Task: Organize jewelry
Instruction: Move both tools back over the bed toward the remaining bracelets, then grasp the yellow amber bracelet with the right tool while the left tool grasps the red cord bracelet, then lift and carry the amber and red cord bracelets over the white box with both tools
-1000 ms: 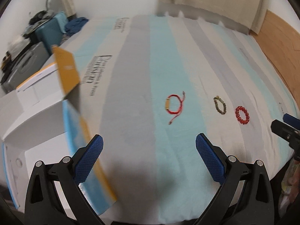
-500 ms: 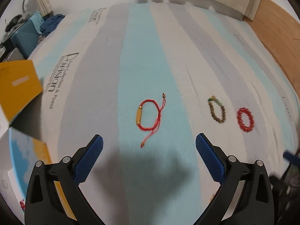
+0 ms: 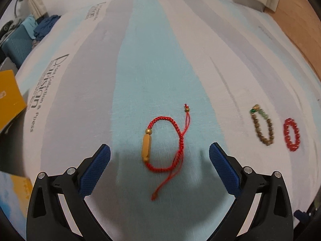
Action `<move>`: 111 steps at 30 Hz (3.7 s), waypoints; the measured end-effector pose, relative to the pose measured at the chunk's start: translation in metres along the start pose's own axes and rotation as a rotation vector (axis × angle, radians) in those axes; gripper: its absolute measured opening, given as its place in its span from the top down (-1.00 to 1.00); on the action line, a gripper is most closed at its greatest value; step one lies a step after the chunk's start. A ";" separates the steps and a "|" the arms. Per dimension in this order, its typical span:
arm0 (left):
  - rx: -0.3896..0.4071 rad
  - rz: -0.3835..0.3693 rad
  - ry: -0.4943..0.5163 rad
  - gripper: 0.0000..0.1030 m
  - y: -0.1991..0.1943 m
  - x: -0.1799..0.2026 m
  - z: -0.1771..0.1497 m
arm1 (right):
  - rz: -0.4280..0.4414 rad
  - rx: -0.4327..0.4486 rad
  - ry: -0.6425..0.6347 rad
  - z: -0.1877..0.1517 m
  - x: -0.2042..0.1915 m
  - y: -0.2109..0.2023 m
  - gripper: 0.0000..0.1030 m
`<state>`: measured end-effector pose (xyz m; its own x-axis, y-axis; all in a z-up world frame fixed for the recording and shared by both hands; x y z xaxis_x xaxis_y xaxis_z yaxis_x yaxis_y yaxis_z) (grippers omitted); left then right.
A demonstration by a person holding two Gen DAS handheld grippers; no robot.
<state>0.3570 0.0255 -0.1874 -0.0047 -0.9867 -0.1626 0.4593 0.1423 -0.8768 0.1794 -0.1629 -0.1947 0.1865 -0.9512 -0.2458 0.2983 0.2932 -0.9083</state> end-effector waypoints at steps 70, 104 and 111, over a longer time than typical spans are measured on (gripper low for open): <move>0.021 -0.034 0.035 0.86 -0.084 -0.012 -0.011 | 0.023 0.180 0.003 0.014 -0.004 -0.084 0.83; 0.087 0.105 -0.203 0.86 -0.210 -0.238 -0.109 | 0.141 0.275 -0.260 0.082 -0.240 -0.119 0.83; 0.081 0.151 -0.274 0.86 -0.224 -0.299 -0.141 | 0.190 0.269 -0.351 0.078 -0.317 -0.116 0.83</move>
<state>0.1306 0.2999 -0.0057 0.3033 -0.9409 -0.1507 0.5060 0.2931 -0.8112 0.1591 0.1124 0.0148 0.5517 -0.8022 -0.2281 0.4510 0.5171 -0.7275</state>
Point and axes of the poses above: each gripper's, at about its wrist camera, not at the fingertips, and y roughly the way its jaws point, x to its right, z to its top, the point moved 7 cm from there along y, roughly the way its jaws point, and after that the axes turned 9 degrees about z, right-handed, at the moved point
